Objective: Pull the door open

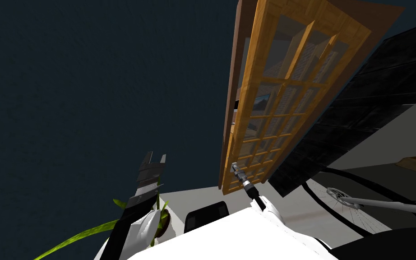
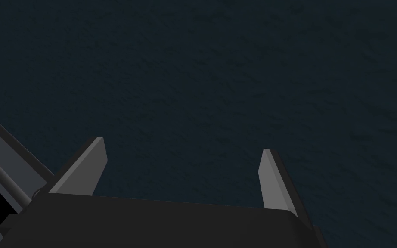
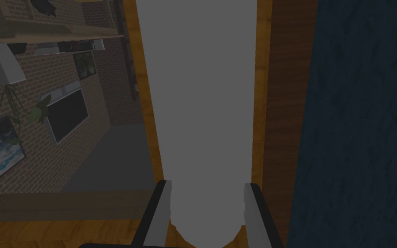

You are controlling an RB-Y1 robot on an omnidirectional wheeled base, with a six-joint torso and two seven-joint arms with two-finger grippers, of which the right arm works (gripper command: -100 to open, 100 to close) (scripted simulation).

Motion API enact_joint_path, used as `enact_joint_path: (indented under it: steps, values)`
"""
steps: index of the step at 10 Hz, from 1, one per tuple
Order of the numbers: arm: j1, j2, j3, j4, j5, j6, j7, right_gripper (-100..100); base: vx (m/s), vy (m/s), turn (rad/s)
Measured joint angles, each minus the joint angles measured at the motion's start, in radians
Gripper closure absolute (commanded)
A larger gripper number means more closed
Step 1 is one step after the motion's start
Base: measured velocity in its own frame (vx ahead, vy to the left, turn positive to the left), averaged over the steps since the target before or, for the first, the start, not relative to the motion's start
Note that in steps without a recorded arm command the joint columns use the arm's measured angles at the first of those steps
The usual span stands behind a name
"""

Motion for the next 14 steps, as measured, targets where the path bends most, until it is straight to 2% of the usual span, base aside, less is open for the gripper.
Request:
enact_joint_path:
  steps: [7,10,13,14]
  values:
    - [-0.004,-0.007,0.037,-0.003,-0.051,0.008,-0.144,100,-0.031,-0.011,0.024]
    - [-0.018,-0.014,0.054,0.018,-0.079,0.002,-0.216,100,-0.036,-0.016,0.029]
    - [-0.016,-0.015,0.071,0.014,-0.101,0.005,-0.281,100,-0.028,-0.011,0.019]
    - [-0.028,-0.02,0.076,0.034,-0.112,-0.002,-0.305,100,-0.025,-0.014,0.022]
